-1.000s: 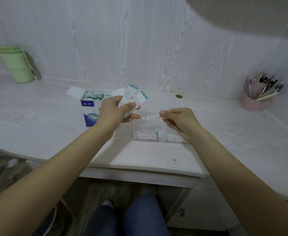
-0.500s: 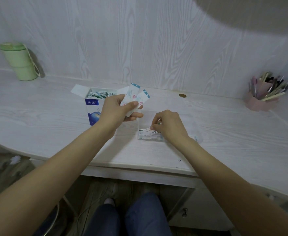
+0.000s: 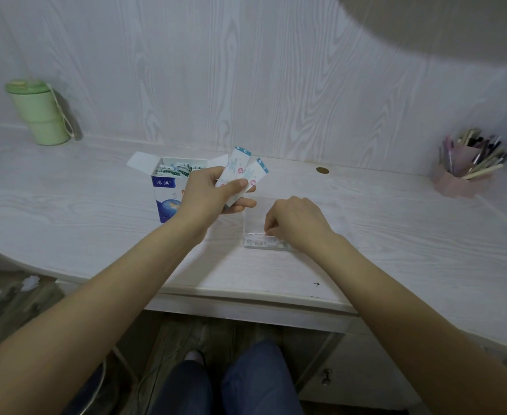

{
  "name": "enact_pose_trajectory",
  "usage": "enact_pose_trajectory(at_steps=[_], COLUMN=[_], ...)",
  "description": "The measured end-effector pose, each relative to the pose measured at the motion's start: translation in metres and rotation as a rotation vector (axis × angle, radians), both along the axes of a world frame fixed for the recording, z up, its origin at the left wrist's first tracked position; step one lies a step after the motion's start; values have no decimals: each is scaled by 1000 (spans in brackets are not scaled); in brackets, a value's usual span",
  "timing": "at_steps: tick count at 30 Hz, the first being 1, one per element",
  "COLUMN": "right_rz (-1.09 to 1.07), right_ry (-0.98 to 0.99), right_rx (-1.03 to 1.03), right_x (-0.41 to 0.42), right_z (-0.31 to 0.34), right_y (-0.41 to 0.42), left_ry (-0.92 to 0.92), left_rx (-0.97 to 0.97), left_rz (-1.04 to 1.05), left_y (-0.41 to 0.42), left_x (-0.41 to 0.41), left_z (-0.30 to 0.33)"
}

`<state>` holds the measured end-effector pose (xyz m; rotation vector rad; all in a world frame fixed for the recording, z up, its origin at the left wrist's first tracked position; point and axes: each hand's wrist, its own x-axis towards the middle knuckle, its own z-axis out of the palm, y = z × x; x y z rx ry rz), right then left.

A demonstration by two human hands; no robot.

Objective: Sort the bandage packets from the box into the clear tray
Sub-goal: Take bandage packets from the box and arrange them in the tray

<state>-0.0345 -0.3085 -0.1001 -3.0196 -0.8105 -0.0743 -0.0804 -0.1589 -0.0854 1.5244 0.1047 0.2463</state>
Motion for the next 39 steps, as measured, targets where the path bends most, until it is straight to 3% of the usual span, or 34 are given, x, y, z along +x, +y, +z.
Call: enact_pose_trajectory(at_steps=[4, 7, 9, 11, 14, 17, 20, 22, 30, 39], right_rz=[75, 90, 56, -6, -85, -71, -69, -66, -65, -189], right_ry=[14, 93, 139, 195, 443, 469, 407, 371, 308, 245], right_rx=[-29, 89, 349, 739, 1213, 1221, 1239, 1261, 1283, 1292], right_x=[4, 8, 9, 7, 2, -3, -5, -5, -5, 1], right_z=[-1, -3, 1, 9, 22, 23, 19, 17, 15, 9], right_y=[0, -7, -15, -22, -29, -34, -39, -43, -61, -78], left_ry=[10, 17, 24, 34, 54, 73, 107, 132, 119, 83], left_rx=[7, 1, -9, -14, 33, 107, 36, -10, 207, 100], left_rz=[-5, -10, -29, -57, -130, -280, -354, -324, -145, -204], left_y=[1, 2, 2, 2, -2, -13, -24, -28, -43, -59], left_x=[-1, -2, -3, -2, -2, -2, -2, 1, 12, 14], left_z=[-1, 0, 0, -1, -2, -3, -1, -1, -1, 0])
